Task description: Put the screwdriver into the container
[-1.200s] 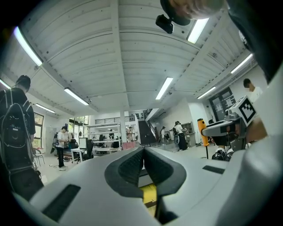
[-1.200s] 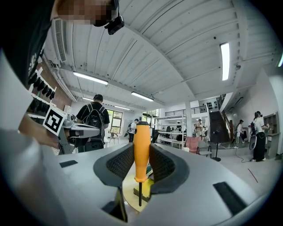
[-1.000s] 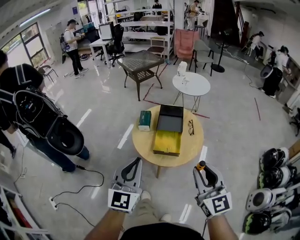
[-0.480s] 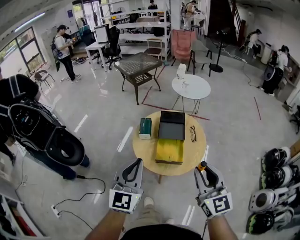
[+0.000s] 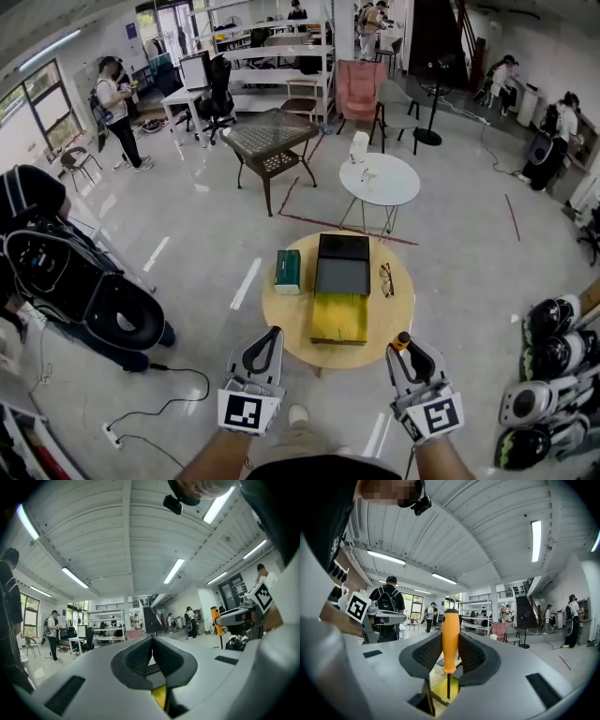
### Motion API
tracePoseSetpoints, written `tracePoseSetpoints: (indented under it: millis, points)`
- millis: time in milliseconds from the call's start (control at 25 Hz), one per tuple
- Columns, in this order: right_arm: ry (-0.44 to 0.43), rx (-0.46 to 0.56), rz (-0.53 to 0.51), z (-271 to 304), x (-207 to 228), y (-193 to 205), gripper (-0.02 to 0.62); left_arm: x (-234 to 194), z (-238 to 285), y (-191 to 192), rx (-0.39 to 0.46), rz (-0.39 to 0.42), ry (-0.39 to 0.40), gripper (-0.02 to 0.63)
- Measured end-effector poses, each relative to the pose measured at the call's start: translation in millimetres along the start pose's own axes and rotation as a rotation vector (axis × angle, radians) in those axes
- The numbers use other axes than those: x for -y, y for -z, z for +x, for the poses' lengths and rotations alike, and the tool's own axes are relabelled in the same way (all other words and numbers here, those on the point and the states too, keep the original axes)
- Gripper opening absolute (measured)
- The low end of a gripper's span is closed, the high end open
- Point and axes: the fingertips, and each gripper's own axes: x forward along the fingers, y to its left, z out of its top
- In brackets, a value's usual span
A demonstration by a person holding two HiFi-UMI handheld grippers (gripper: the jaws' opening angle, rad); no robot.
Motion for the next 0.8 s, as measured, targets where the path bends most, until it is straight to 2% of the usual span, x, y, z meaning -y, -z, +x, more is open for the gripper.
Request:
tracePoseSetpoints:
  millis: [440,800]
  points:
    - [-0.006,-0.032,0.016,35,9,4,0.12,-14,35,9,-0.037,-0.013,0.048,0.017]
    - [0.03,-0.044,0.018,63,18,-1,0.12,-34,67,13,-0.026,-0.038,0.084,0.017]
